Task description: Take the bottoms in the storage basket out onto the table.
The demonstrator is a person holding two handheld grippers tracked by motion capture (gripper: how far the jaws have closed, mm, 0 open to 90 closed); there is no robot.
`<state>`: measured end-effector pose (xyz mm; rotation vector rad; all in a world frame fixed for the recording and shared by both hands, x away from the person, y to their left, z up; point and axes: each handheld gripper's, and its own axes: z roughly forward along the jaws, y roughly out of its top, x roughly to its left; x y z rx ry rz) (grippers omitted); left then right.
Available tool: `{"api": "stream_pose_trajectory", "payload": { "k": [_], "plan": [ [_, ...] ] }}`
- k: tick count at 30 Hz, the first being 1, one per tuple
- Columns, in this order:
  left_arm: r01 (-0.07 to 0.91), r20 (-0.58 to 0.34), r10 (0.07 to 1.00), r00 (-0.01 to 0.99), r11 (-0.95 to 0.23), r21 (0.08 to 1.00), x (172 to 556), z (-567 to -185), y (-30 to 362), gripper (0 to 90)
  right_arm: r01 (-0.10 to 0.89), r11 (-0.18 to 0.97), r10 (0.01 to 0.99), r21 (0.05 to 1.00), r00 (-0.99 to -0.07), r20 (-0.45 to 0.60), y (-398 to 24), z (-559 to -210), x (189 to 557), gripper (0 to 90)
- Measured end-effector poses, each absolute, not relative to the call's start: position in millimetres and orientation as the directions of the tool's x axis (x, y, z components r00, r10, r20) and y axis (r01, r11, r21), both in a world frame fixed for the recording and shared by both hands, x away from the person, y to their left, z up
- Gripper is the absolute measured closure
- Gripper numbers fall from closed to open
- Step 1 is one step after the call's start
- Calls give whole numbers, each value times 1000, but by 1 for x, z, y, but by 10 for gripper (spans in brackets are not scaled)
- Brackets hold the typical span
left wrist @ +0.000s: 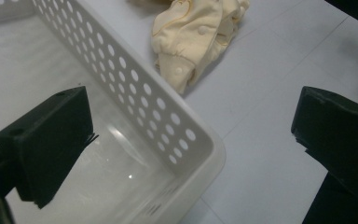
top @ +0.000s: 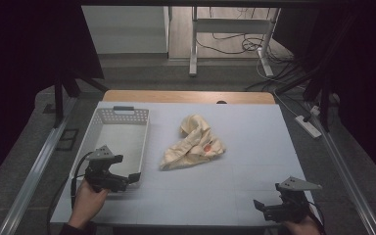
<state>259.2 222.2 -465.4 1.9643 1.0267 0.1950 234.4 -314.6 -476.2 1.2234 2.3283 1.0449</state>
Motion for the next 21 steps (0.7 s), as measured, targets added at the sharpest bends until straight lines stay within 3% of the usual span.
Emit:
{"api": "stream_pose_trajectory", "payload": {
  "k": [21],
  "plan": [
    [602, -245, 768, 592, -218, 768, 228, -478, 245, 0, 581, 365, 807, 727, -587, 63, -315, -476, 234, 2]
  ]
}}
